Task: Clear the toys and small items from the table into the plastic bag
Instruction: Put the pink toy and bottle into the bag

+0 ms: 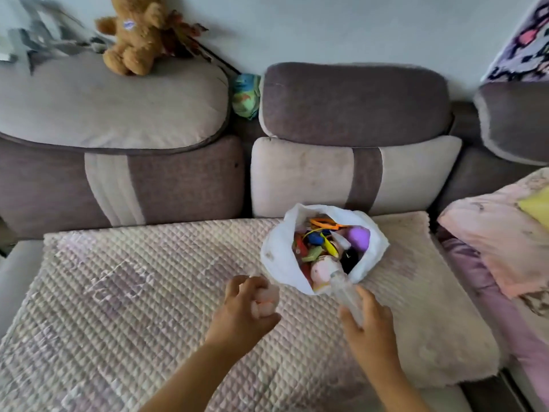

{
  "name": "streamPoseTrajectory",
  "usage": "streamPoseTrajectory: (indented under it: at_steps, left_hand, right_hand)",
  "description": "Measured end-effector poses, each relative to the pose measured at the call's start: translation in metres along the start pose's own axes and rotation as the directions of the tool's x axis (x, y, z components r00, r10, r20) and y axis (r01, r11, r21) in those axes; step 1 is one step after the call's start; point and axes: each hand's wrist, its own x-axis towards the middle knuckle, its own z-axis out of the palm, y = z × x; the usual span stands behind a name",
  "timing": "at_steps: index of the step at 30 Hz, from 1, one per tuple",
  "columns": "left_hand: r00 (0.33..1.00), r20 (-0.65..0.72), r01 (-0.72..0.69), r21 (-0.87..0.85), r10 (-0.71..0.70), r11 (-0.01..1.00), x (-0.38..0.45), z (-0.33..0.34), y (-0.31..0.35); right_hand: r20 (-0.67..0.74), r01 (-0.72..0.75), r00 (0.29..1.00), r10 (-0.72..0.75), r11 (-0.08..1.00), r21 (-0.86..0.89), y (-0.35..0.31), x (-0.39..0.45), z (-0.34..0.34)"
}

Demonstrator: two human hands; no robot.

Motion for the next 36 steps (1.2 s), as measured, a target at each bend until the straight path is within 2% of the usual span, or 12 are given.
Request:
streamPoseTrajectory:
  at_steps: [3, 7, 16, 21, 26, 28, 32, 36]
  left_hand:
    - [0.998, 0.049, -0.031, 0.022, 0.030, 0.999, 0.037, 0.029, 0.024]
    - [0.996, 0.094, 0.005, 0.036, -0.009, 0.999, 0.091, 0.076, 0.051]
    - [0.965, 0.109, 0.245, -0.026, -0.241, 0.969, 0.193, 0.190, 0.075]
    - [0.940, 0.122, 0.314, 0.045, -0.317, 0.948, 0.233, 0.231, 0.065]
    - [0.947, 0.064, 0.307, 0.114, -0.316, 0.945, 0.266, 0.257, 0.066]
    - [0.936, 0.108, 0.316, 0.160, -0.335, 0.935, 0.274, 0.264, 0.064]
    - [0.892, 0.210, 0.320, 0.330, -0.400, 0.888, 0.273, 0.270, 0.057]
    - [0.904, 0.153, 0.352, 0.263, -0.399, 0.898, 0.258, 0.263, 0.050]
  right_hand:
    - [-0.032, -0.060, 0.998, 0.059, 0.998, -0.017, 0.030, 0.032, -0.012]
    - [0.021, -0.113, 0.993, 0.113, 0.993, -0.032, 0.066, 0.088, -0.022]
    - [0.216, -0.072, 0.971, 0.105, 0.985, -0.156, 0.131, 0.228, 0.003]
    - [0.251, 0.010, 0.967, 0.049, 0.974, -0.227, 0.151, 0.278, 0.042]
    - [0.230, 0.035, 0.972, 0.055, 0.929, -0.367, 0.164, 0.307, 0.067]
    - [0.242, 0.059, 0.969, 0.042, 0.917, -0.395, 0.169, 0.310, 0.071]
    - [0.274, 0.113, 0.962, -0.015, 0.932, -0.345, 0.174, 0.309, 0.070]
    - [0.311, 0.151, 0.948, -0.065, 0.953, -0.263, 0.172, 0.307, 0.061]
